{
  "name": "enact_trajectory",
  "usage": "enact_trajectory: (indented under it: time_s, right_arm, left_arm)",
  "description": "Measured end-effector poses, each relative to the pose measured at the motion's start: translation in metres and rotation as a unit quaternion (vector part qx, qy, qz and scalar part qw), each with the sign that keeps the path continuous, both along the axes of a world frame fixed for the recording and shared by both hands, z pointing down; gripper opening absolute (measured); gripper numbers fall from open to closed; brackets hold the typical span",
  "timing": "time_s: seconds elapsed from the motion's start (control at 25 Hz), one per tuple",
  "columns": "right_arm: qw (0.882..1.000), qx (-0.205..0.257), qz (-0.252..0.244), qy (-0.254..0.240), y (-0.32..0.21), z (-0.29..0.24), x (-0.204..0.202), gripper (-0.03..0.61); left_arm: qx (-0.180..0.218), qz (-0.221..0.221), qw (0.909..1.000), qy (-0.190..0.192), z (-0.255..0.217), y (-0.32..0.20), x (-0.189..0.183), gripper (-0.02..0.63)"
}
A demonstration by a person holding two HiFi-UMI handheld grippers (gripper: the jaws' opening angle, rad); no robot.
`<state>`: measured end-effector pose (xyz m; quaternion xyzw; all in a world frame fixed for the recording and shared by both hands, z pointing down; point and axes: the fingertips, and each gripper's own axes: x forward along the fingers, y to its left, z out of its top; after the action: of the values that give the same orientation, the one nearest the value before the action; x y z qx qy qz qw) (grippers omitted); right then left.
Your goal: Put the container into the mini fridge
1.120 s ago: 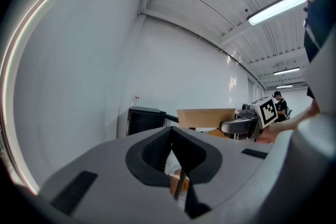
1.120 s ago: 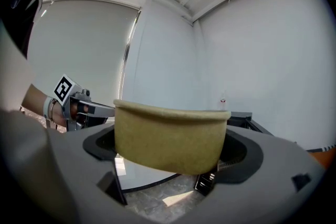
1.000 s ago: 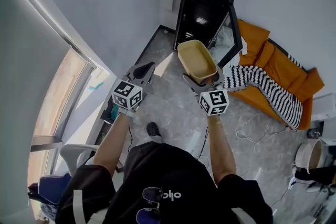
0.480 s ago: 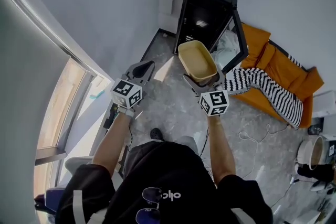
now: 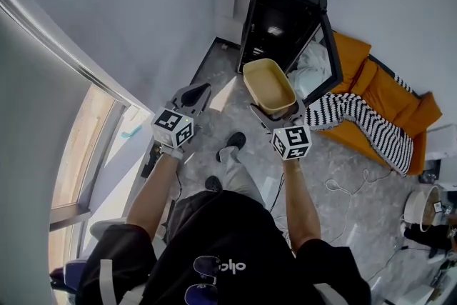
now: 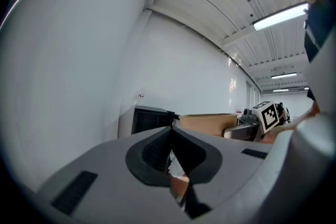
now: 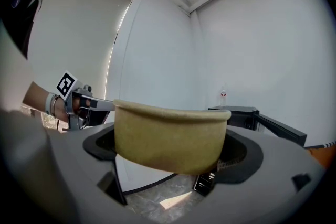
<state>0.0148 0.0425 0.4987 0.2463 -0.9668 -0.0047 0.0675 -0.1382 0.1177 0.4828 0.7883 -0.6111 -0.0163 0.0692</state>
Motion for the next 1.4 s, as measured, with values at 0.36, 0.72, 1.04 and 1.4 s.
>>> enact_trajectory:
  time_s: [0.36, 0.72, 1.04, 1.4]
  right_arm:
    - [1.0, -0.009, 0.004, -0.01, -0.099, 0.011, -0.059, 0.555]
    - [1.0, -0.003, 0.001, -0.013, -0.223, -0.018, -0.118, 0.555]
    - [1.0, -0.003, 0.012, -0.011, -0.303, -0.02, -0.136, 0.555]
    - [1.0, -0.006, 0.031, -0.004, -0.35, -0.012, -0.129, 0.554]
  left_arm:
    - [-0.013, 0.0, 0.9998, -0.013, 0.008, -0.092, -0.06, 0.008]
    - [-0.01, 0.007, 0.9997, -0.02, -0.022, -0.219, -0.11, 0.008]
    - [-0.01, 0.02, 0.9996, -0.018, -0.023, -0.306, -0.129, 0.008]
    - [-0.009, 0.047, 0.9988, -0.013, -0.021, -0.364, -0.115, 0.008]
